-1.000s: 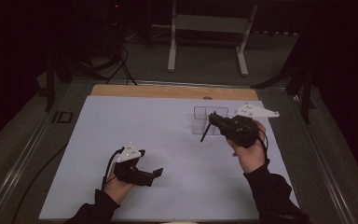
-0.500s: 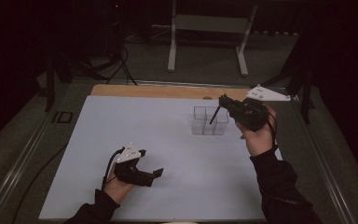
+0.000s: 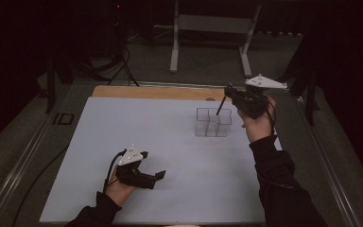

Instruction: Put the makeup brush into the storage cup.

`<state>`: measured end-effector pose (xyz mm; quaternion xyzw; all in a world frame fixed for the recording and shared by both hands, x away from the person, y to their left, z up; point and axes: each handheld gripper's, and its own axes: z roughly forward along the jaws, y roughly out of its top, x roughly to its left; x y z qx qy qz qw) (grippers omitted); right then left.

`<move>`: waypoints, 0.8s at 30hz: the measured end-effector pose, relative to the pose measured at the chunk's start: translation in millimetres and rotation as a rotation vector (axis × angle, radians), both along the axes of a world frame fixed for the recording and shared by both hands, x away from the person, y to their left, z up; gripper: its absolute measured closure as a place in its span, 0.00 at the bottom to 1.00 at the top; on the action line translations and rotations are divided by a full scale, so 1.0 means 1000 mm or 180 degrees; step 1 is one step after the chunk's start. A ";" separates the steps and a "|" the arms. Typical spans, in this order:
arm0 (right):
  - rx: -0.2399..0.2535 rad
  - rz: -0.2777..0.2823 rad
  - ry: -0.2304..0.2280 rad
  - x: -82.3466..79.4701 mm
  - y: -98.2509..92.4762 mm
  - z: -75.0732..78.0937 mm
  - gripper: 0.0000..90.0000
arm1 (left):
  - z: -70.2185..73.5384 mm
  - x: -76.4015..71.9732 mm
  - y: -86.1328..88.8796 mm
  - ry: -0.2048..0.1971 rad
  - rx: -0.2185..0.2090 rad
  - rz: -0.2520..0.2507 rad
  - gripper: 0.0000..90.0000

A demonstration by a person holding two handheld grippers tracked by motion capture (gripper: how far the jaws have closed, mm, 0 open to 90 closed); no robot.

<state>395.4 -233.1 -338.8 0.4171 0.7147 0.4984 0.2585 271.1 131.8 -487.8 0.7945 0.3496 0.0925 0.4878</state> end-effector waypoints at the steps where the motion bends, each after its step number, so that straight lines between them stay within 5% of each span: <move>1: -0.0003 -0.0020 0.0007 0.003 0.000 -0.002 0.94 | 0.000 0.000 0.000 -0.0009 0.0004 0.0000 0.03; 13: 0.0055 0.0053 0.0301 0.030 -0.004 -0.033 0.94 | 0.000 0.000 0.000 -0.0020 0.0011 -0.0007 0.03; 24: -0.0149 0.0229 0.0495 0.043 -0.002 -0.054 0.94 | -0.001 0.000 -0.001 -0.0009 -0.0002 -0.0015 0.03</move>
